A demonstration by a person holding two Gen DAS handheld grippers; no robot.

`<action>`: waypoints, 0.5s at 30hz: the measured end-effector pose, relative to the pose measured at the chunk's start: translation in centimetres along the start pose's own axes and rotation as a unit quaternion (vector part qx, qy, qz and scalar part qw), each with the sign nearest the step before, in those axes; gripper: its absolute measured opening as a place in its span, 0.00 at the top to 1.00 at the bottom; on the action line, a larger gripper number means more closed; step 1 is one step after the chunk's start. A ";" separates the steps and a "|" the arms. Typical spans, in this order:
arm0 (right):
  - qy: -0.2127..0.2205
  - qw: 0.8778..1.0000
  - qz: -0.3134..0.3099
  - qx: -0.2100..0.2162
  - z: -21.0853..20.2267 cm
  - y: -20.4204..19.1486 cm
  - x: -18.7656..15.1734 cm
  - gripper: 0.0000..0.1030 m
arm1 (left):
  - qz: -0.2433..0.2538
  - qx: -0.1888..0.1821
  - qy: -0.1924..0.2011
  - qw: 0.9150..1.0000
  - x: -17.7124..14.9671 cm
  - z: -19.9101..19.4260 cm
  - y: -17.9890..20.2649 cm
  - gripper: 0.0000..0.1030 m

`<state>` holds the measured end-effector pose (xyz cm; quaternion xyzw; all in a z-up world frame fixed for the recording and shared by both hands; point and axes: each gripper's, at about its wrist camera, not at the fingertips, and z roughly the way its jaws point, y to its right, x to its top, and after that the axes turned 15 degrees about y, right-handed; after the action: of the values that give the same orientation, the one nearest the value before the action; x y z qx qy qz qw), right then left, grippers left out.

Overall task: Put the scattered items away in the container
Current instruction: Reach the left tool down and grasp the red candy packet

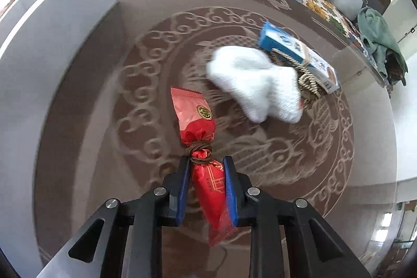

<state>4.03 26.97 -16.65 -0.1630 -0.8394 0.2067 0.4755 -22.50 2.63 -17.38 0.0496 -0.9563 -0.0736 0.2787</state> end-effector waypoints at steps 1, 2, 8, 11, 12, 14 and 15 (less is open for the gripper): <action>0.005 1.000 -0.011 0.013 0.5 -0.4 0.8 0.37 | -0.001 -0.003 -0.001 1.000 -0.3 -0.3 -0.7 0.76; 0.005 0.999 -0.027 0.019 1.5 -1.0 1.8 0.37 | -0.002 -0.007 -0.002 1.000 -0.5 -0.5 -1.1 0.76; -0.004 0.978 -0.196 0.067 11.2 -7.5 9.7 0.37 | -0.011 -0.018 0.010 1.000 -0.5 -1.3 -3.5 0.76; -0.030 0.948 -0.304 0.094 17.3 -11.8 11.7 0.37 | -0.015 -0.020 0.010 1.000 -0.7 -1.5 -4.4 0.76; -0.040 0.936 -0.334 0.106 19.3 -13.1 11.9 0.37 | -0.016 -0.021 0.009 1.000 -0.8 -1.6 -4.8 0.76; -0.059 0.916 -0.379 0.117 22.3 -14.9 11.7 0.37 | -0.022 -0.024 0.006 0.999 -1.0 -1.6 -5.4 0.76; -0.073 0.911 -0.389 0.117 23.7 -15.3 11.5 0.37 | -0.025 -0.024 0.004 0.999 -1.1 -1.6 -5.7 0.76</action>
<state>-23.30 14.67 -11.55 0.2481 -0.8386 0.1132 0.4715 -20.35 -3.02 -17.59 0.0665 -0.9515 -0.1034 0.2820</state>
